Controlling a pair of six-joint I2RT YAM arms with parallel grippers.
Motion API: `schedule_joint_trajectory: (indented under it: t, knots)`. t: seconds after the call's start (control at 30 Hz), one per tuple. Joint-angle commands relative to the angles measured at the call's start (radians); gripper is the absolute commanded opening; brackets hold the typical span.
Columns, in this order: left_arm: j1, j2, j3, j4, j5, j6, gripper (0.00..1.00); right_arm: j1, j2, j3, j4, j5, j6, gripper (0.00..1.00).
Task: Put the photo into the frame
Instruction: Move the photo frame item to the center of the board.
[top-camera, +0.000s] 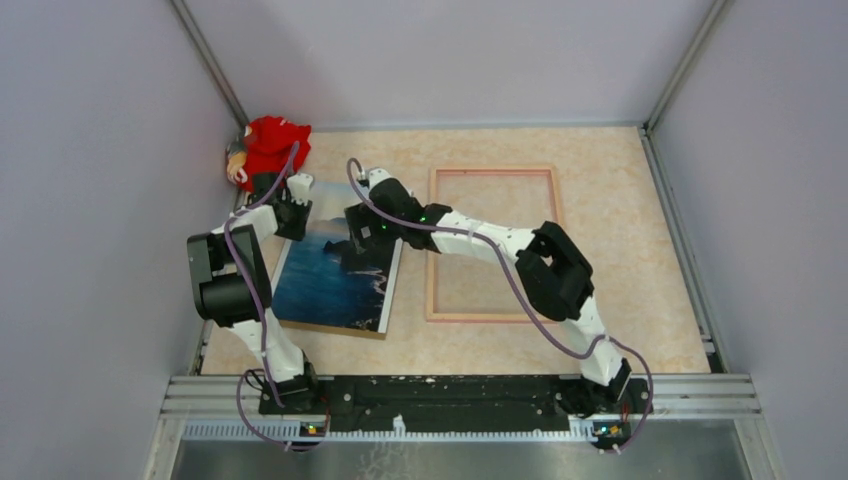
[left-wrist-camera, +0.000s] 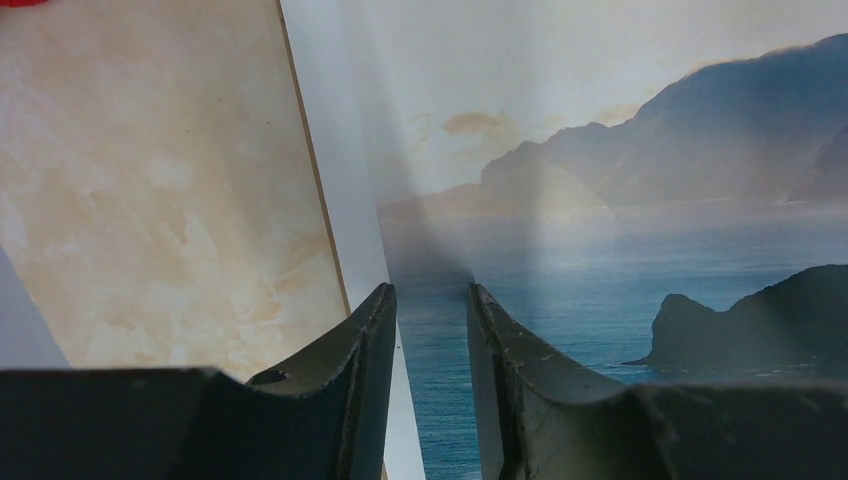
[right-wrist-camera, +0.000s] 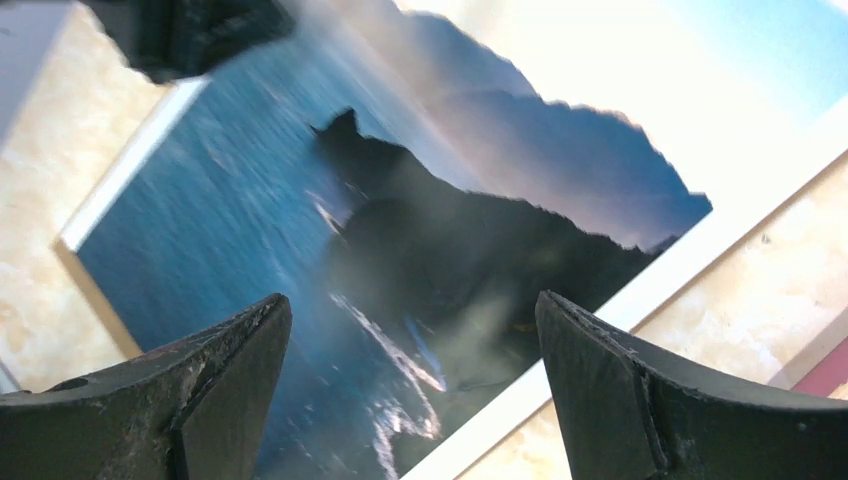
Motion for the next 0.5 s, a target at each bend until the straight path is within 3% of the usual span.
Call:
schedule_joint_trajectory:
  t: [0.0,0.3,0.47]
  knots:
    - [-0.012,0.068,-0.030,-0.111,0.025,0.011,0.39,0.008,-0.104,-0.023,0.115,0.020,-0.043,0.94]
    - [0.017,0.019,0.158,-0.287,0.104,0.008,0.42,-0.141,0.026,0.134,-0.019,0.011,0.061,0.99]
    - [0.043,-0.014,0.251,-0.351,0.092,0.033,0.51,-0.165,0.138,0.282,-0.093,0.013,0.052,0.99]
